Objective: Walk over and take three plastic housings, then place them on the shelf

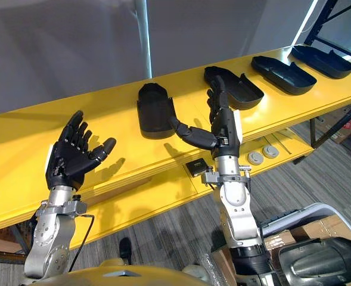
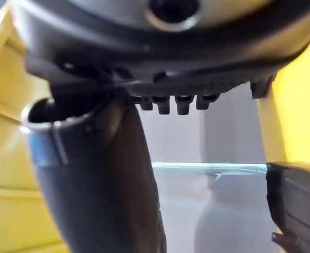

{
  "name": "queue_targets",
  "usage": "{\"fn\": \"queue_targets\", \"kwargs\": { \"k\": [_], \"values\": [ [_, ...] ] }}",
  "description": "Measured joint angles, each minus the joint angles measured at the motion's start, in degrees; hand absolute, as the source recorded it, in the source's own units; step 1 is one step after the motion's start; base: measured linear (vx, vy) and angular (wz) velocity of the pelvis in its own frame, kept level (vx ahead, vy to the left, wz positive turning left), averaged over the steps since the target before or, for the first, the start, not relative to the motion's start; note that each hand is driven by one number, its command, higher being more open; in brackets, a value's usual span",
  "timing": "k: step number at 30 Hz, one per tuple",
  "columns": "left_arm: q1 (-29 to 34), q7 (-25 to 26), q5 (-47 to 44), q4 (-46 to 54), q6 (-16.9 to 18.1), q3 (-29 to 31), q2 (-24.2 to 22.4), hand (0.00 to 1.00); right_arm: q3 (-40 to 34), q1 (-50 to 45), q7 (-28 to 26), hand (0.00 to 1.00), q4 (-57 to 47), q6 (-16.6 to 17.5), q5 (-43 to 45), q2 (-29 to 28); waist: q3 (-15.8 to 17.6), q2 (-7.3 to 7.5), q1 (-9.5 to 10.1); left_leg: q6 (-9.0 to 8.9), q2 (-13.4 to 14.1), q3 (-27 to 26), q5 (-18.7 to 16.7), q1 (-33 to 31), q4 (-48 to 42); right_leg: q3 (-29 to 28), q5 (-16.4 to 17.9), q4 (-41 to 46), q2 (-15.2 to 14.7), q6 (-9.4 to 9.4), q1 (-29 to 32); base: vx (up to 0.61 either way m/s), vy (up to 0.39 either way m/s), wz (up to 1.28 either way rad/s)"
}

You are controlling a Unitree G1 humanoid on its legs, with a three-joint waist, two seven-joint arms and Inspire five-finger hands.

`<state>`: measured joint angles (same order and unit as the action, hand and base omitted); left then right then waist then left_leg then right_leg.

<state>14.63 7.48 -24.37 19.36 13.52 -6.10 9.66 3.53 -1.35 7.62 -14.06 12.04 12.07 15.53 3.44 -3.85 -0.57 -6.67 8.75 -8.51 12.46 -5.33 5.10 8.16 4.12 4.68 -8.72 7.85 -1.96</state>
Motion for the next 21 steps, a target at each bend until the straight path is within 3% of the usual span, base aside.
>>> {"fn": "queue_targets", "kwargs": {
  "k": [4,9,13,21],
  "values": [
    [-2.59,1.14,-0.6,1.44,-2.33,-0.03,0.02,1.0,-1.32,-1.72,-0.98,1.0,-2.04,-0.02,0.04,-0.01,-0.13,-0.2,-1.11,-0.04,0.11,-1.03,-0.14,0.26,0.0,-0.85,-0.35,-0.36,0.01,0.06,0.14,0.01,-0.008,-0.11],
    [-3.51,2.48,-5.59,0.75,-10.35,-0.85,0.1,1.0,-1.95,-5.01,-2.25,1.0,-5.36,-0.4,0.04,-0.02,-0.15,-0.17,-1.58,-0.07,0.41,-2.54,-0.54,0.89,0.01,-2.43,-0.79,-0.86,0.13,0.1,0.45,0.01,-0.015,-0.18],
    [-4.04,5.67,-5.9,-2.25,-13.97,-2.52,0.18,1.0,-1.99,-6.8,-2.48,1.0,-5.48,-1.33,0.13,-0.16,-0.08,-0.06,-2.51,-0.19,0.69,-3.47,-0.63,0.88,0.01,-3.18,-0.84,-0.81,0.33,0.06,0.95,0.0,-0.02,-0.09],
    [-8.12,13.9,-4.23,-6.41,-13.62,-3.12,-0.94,1.0,-4.12,-10.65,-3.28,1.0,-7.41,-1.41,1.56,-2.6,0.42,0.7,-3.24,-0.26,0.96,-5.02,-0.91,0.94,0.0,-4.94,-0.99,-0.56,0.5,0.06,2.0,0.01,-0.02,-0.1]
  ]
}}
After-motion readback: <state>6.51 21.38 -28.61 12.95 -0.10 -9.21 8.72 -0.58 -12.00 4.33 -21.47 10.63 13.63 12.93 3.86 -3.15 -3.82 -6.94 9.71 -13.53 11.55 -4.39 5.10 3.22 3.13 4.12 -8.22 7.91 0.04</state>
